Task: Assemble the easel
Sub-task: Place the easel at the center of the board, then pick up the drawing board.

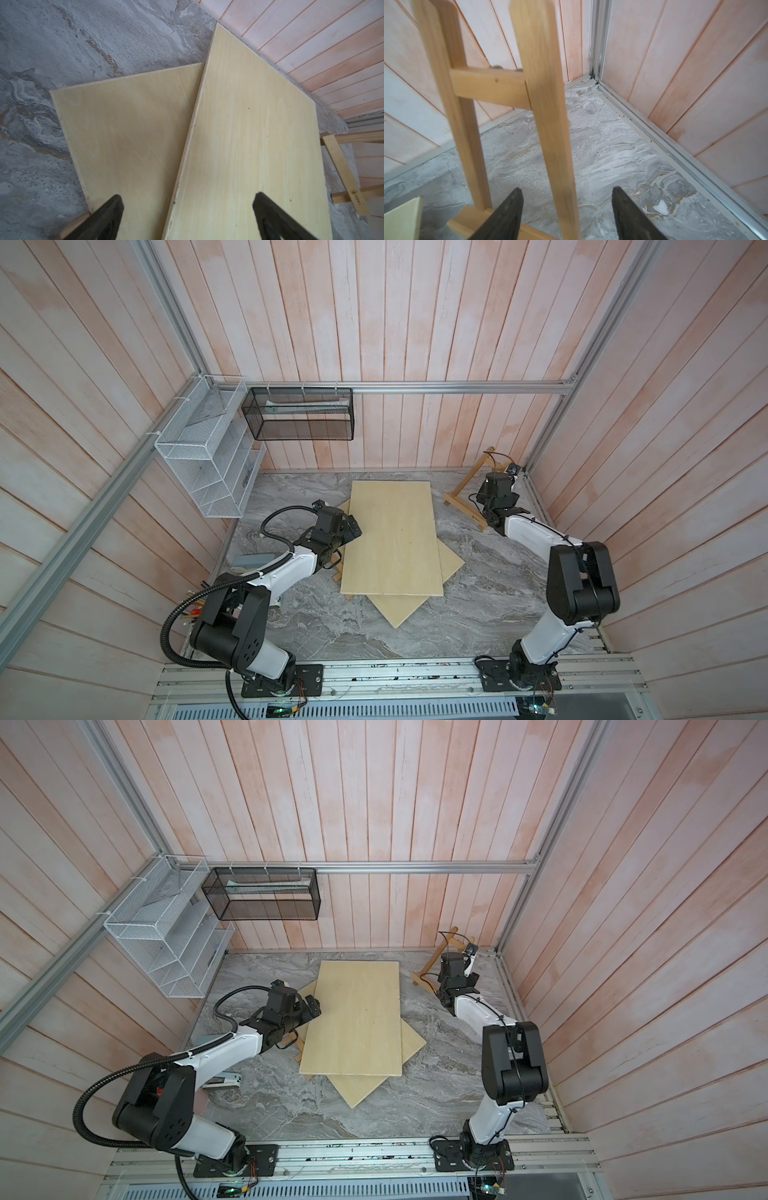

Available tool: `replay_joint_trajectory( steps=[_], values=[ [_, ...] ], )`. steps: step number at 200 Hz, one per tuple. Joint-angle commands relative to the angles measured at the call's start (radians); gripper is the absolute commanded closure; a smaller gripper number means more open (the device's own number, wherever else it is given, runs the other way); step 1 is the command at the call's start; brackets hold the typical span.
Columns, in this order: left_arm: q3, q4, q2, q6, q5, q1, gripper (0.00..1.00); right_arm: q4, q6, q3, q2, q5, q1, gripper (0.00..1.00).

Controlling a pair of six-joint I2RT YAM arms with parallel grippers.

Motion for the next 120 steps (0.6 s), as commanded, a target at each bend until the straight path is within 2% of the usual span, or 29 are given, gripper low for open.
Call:
replay_joint_trajectory(
  steps=[1, 15, 29, 48, 67, 94, 120],
  values=[
    [0.051, 0.013, 0.037, 0.033, 0.028, 0.003, 0.0, -0.037, 0.011, -0.066, -0.124, -0.072, 0.005, 0.3],
    [0.061, 0.019, 0.059, 0.033, 0.043, 0.002, 0.0, -0.038, 0.009, -0.106, -0.176, -0.182, 0.008, 0.31],
    [0.07, 0.029, 0.079, 0.033, 0.063, 0.002, 0.0, -0.039, 0.024, -0.129, -0.198, -0.347, 0.009, 0.32],
    [0.08, 0.032, 0.11, 0.024, 0.083, 0.002, 0.0, -0.034, 0.053, -0.134, -0.179, -0.543, 0.037, 0.33],
    [0.084, 0.03, 0.141, 0.02, 0.1, 0.002, 0.0, -0.002, 0.095, -0.138, -0.133, -0.683, 0.082, 0.34],
    [0.078, 0.033, 0.17, 0.015, 0.121, -0.001, 0.0, 0.033, 0.176, -0.128, -0.029, -0.822, 0.106, 0.33],
    [0.08, 0.032, 0.183, 0.021, 0.13, -0.01, 0.0, 0.041, 0.204, -0.099, 0.078, -0.879, 0.106, 0.34]
  ],
)
